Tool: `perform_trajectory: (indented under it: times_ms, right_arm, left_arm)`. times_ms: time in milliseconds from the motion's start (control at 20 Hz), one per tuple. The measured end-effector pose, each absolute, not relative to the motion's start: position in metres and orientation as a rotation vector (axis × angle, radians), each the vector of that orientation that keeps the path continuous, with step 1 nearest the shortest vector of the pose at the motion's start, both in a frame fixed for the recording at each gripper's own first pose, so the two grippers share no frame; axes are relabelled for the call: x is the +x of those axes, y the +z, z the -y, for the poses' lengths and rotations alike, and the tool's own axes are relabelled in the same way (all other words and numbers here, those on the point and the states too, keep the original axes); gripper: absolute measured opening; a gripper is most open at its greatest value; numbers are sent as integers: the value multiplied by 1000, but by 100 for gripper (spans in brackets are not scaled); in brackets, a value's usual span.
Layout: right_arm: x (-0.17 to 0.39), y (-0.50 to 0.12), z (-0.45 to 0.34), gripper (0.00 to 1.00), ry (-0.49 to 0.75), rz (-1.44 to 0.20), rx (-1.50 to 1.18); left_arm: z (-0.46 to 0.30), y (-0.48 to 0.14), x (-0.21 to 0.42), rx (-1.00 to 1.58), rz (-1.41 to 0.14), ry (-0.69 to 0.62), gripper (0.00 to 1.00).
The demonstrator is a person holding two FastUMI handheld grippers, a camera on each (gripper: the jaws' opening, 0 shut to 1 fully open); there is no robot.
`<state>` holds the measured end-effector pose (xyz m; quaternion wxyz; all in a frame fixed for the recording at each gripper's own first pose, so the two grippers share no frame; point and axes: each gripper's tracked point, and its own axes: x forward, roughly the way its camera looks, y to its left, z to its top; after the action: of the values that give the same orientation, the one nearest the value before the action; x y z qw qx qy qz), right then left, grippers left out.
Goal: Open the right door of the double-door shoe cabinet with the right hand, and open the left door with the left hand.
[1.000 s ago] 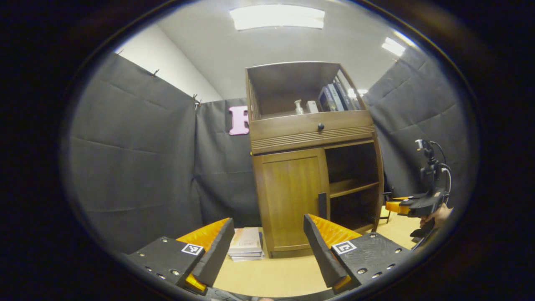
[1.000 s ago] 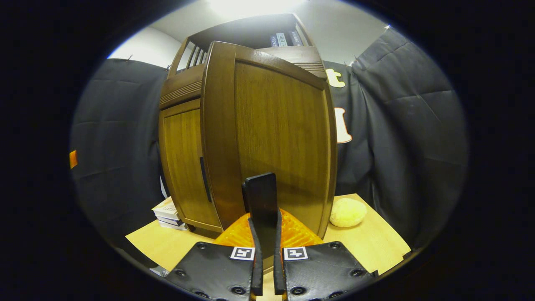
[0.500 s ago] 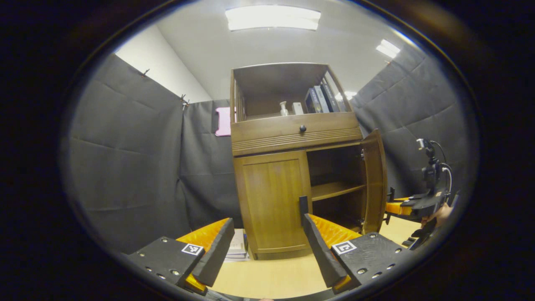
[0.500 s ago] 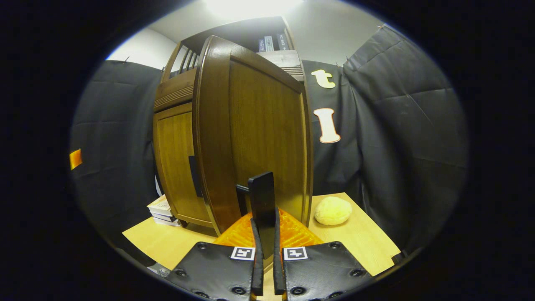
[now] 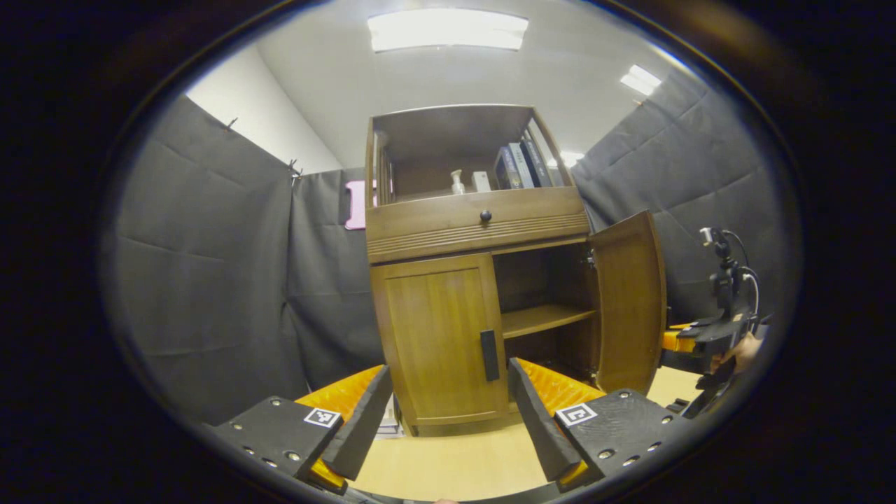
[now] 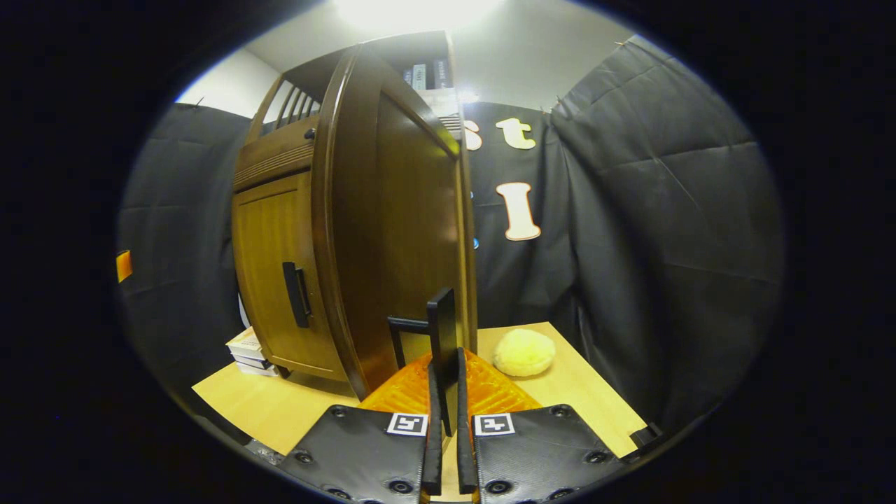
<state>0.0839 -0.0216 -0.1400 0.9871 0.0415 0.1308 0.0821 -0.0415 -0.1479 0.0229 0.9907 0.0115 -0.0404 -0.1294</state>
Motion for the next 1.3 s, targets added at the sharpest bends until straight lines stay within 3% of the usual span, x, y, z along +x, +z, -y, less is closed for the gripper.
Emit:
perform_trajectory:
  times_ms: [300, 400, 450, 500, 550, 600, 650, 850, 900, 1100, 1200, 1300]
  right_arm:
    - [86, -139, 44, 1, 133, -270, 96]
    - [84, -138, 48, 7, 128, -271, 82]
    - [83, -138, 52, 0, 119, -269, 71]
    - [80, -138, 58, 6, 108, -265, 58]
    - [78, -137, 62, 0, 101, -266, 50]
    - [75, -138, 66, 14, 93, -266, 46]
    - [74, -138, 71, 6, 84, -268, 46]
    - [62, -133, 88, 0, 43, -273, 84]
    - [59, -129, 89, 7, 44, -266, 95]
    - [38, -110, 104, 7, 4, -232, 111]
    - [23, -96, 107, 27, 0, -210, 120]
    - [11, -84, 110, 55, -14, -180, 106]
  left_arm:
    - [155, 23, -43, 40, 85, -280, 96]
    - [158, 22, -43, 42, 81, -286, 96]
    - [159, 21, -43, 39, 78, -290, 96]
    - [160, 21, -43, 36, 77, -296, 96]
    - [161, 19, -42, 35, 74, -302, 96]
    - [163, 19, -42, 35, 73, -309, 96]
    - [164, 16, -41, 37, 73, -317, 96]
    - [173, 12, -38, 43, 72, -356, 96]
    - [176, 10, -37, 44, 71, -367, 96]
    - [182, 4, -34, 47, 58, -409, 96]
    - [185, 1, -32, 42, 54, -423, 96]
    - [190, -1, -28, 27, 53, -436, 96]
